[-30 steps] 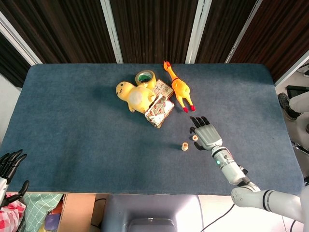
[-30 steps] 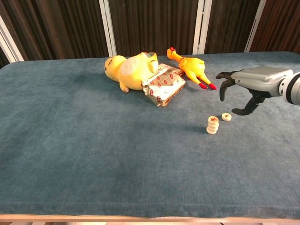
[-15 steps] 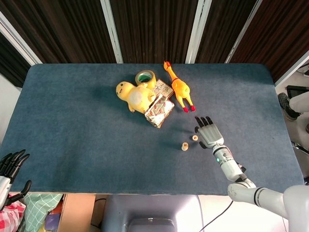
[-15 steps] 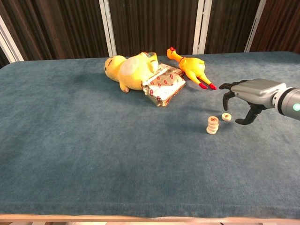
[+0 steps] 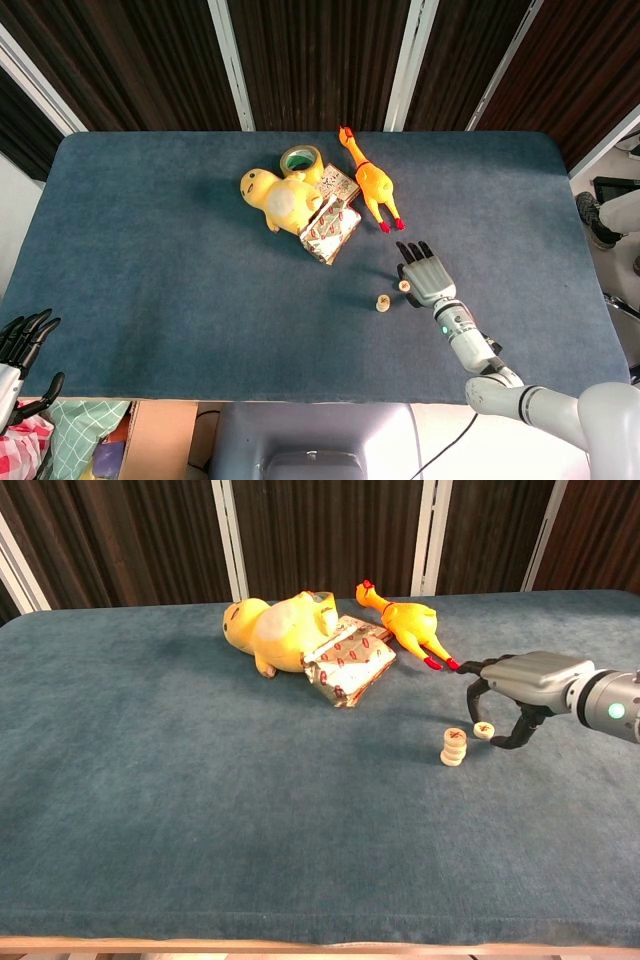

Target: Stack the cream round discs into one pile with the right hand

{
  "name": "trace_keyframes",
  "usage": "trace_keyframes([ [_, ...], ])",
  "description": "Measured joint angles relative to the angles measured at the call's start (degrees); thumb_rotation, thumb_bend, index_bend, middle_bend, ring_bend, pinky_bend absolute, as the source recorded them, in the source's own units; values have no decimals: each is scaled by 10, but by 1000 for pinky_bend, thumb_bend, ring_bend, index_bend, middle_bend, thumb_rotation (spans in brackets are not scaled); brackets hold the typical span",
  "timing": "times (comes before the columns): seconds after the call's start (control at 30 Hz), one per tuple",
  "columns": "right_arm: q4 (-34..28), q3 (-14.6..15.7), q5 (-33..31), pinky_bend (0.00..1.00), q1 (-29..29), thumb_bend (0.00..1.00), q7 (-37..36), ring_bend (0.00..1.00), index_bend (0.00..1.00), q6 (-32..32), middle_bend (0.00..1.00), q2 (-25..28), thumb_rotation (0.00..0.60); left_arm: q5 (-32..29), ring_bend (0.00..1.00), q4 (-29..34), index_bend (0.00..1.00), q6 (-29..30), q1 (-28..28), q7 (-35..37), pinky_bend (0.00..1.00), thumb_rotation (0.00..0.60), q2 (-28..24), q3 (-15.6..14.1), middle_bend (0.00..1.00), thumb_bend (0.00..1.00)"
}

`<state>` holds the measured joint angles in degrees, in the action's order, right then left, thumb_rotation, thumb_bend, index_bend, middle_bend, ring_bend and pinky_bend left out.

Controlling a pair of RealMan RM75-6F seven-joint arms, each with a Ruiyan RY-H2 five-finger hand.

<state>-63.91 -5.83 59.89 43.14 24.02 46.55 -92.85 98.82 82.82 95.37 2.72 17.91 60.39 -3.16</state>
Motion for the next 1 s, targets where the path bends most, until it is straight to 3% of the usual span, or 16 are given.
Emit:
trace_keyframes([
  [0.53, -2, -10, -1, 0, -1, 467, 7, 0, 676, 7, 56, -9, 600, 0, 0, -2, 0, 2, -1, 3, 74, 600, 0, 0, 0, 441],
  [1.0, -133, -27, 46, 0, -15, 468, -23, 0, 674, 63, 56, 57, 600, 0, 0, -2, 0, 5, -2, 1, 74, 600, 0, 1, 0, 442],
])
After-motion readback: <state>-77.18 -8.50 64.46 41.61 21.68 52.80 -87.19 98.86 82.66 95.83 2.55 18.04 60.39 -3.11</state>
